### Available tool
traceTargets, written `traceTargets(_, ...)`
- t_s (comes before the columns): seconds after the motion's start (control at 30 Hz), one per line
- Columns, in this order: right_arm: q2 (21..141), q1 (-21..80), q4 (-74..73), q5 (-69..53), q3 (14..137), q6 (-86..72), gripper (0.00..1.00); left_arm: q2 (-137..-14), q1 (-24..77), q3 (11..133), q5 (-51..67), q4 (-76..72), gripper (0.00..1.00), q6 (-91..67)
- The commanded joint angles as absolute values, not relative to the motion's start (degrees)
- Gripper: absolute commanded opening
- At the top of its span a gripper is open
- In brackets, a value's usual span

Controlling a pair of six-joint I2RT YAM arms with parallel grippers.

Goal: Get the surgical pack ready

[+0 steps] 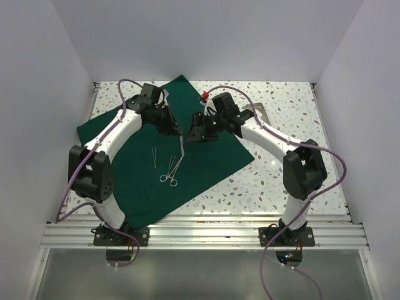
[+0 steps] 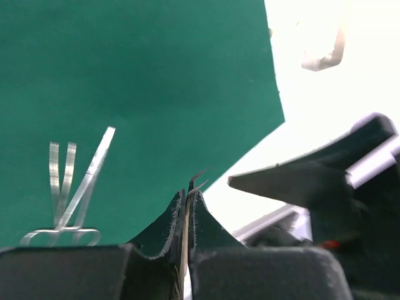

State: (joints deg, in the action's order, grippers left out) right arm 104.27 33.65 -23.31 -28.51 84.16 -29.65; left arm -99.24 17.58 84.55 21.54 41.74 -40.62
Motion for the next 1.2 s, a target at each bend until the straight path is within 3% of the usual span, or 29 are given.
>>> traceTargets(0.0, 106.52, 33.31, -18.9, -29.88, 87.45, -31.37, 0.66, -97.12, 17.84, 82.97, 28.3, 35.51, 0.0, -47.9)
traceTargets(0.4, 108.11, 34.81, -16.35, -29.8, 86.84, -33.75, 0.58, -98.26, 18.54, 82.61, 29.09, 33.49, 0.0, -49.31)
traceTargets(1.0, 104.41, 36.12, -16.7, -31.2, 84.46, -34.63, 0.57, -99.76, 18.46, 85.43, 26.19, 36.47, 0.0, -46.58)
traceTargets(1.03, 104.85, 36.3, -16.61, -31.03, 84.46, -34.63, 0.56, -99.67, 18.37, 85.34, 26.1, 36.47, 0.0, -46.58)
traceTargets(1.17, 106.52, 36.39, -15.91, -30.59, 85.08, -35.42, 0.29, -98.79, 18.46, 84.12, 27.33, 35.51, 0.0, -47.28)
